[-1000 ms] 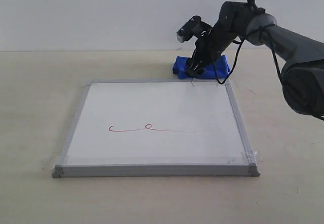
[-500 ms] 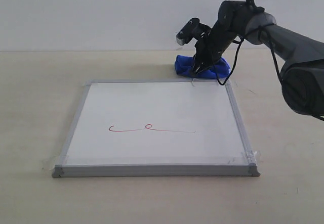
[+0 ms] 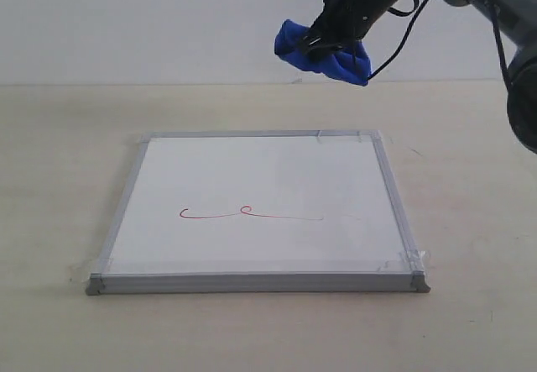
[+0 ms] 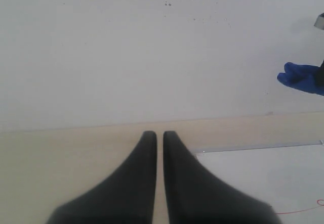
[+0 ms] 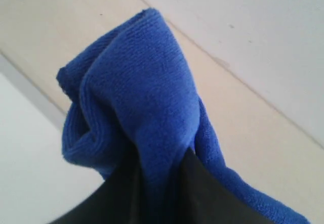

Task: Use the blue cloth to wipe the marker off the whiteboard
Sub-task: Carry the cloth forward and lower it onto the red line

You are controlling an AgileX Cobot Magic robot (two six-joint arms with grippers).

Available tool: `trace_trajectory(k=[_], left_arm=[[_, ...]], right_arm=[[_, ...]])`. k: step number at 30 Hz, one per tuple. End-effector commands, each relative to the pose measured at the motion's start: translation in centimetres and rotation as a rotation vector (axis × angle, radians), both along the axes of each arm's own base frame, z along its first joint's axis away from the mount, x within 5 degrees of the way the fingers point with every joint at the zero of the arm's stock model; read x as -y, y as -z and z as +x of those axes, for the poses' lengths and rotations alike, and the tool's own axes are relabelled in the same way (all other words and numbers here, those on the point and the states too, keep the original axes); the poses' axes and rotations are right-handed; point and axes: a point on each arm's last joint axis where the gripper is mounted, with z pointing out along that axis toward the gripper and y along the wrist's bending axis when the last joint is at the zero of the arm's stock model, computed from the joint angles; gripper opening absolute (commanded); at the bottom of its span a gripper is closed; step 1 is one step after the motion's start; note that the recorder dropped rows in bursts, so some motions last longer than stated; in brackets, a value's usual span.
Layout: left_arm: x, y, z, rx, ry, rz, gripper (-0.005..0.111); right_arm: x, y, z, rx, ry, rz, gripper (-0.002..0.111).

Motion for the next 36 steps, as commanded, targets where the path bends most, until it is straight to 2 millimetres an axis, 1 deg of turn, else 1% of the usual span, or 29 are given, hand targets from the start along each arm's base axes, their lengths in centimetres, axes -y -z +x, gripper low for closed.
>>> trace_trajectory(k=[1, 4, 7, 11, 12, 13, 16, 20, 22, 23, 24, 25, 26, 27, 28, 30, 33, 36], left_arm=[[0.0, 0.0, 0.0, -0.001, 0.006, -0.015, 0.004], [0.0, 0.0, 0.0, -0.001, 0.006, -0.015, 0.004], [0.0, 0.0, 0.0, -0.001, 0.006, -0.015, 0.004], [0.0, 0.0, 0.0, -0.001, 0.006, -0.015, 0.004], [0.0, 0.0, 0.0, -0.001, 0.006, -0.015, 0.004], [0.0, 0.0, 0.0, -0.001, 0.006, -0.015, 0.004], [0.0, 0.0, 0.0, -0.001, 0.006, -0.015, 0.004], [0.0, 0.0, 0.0, -0.001, 0.006, -0.015, 0.004], [0.0, 0.0, 0.0, -0.001, 0.006, -0.015, 0.004], [0.0, 0.0, 0.0, -0.001, 0.006, -0.015, 0.004], [0.0, 0.0, 0.0, -0.001, 0.006, -0.015, 0.004], [0.0, 0.0, 0.0, -0.001, 0.006, -0.015, 0.004], [0.0, 0.0, 0.0, -0.001, 0.006, -0.015, 0.004], [0.0, 0.0, 0.0, -0.001, 0.006, -0.015, 0.004], [0.0, 0.0, 0.0, -0.001, 0.006, -0.015, 0.004], [0.0, 0.0, 0.0, -0.001, 0.006, -0.015, 0.004], [0.0, 0.0, 0.0, -0.001, 0.006, -0.015, 0.004], [0.0, 0.0, 0.0, -0.001, 0.006, -0.015, 0.004]], right_arm=[[-0.5, -1.1, -1.8, -0.145, -0.017, 0.033, 0.000], [-0.9, -2.6, -2.4, -0.146, 0.002, 0.052, 0.000], [-0.8, -4.7, -3.2, -0.138, 0.053, 0.081, 0.000], [-0.2, -5.9, -4.6, -0.147, 0.060, 0.027, 0.000], [0.0, -5.8, -5.1, -0.165, 0.063, 0.010, 0.000], [0.1, -6.2, -5.7, -0.170, 0.059, 0.003, 0.000], [0.4, -6.5, -8.1, -0.221, 0.048, 0.003, 0.000], [0.8, -6.8, -11.0, -0.148, 0.080, 0.046, 0.000], [0.9, -6.4, -13.2, -0.100, 0.083, 0.080, 0.000], [1.0, -5.6, -14.3, -0.098, 0.092, 0.102, 0.000], [0.9, -5.5, -15.5, -0.041, 0.099, 0.120, 0.000], [0.9, -5.0, -16.8, -0.023, 0.113, 0.130, 0.000], [0.7, -4.5, -17.5, 0.018, 0.132, 0.132, 0.000], [0.2, -3.7, -18.7, 0.034, 0.136, 0.128, 0.000], [-0.2, -3.2, -19.4, 0.053, 0.130, 0.120, 0.000], [-1.8, -1.7, -20.8, 0.038, 0.051, 0.080, 0.000], [-4.1, -0.5, -21.6, 0.001, -0.044, 0.050, 0.000], [-5.5, 0.1, -21.4, 0.037, -0.062, 0.048, 0.000]])
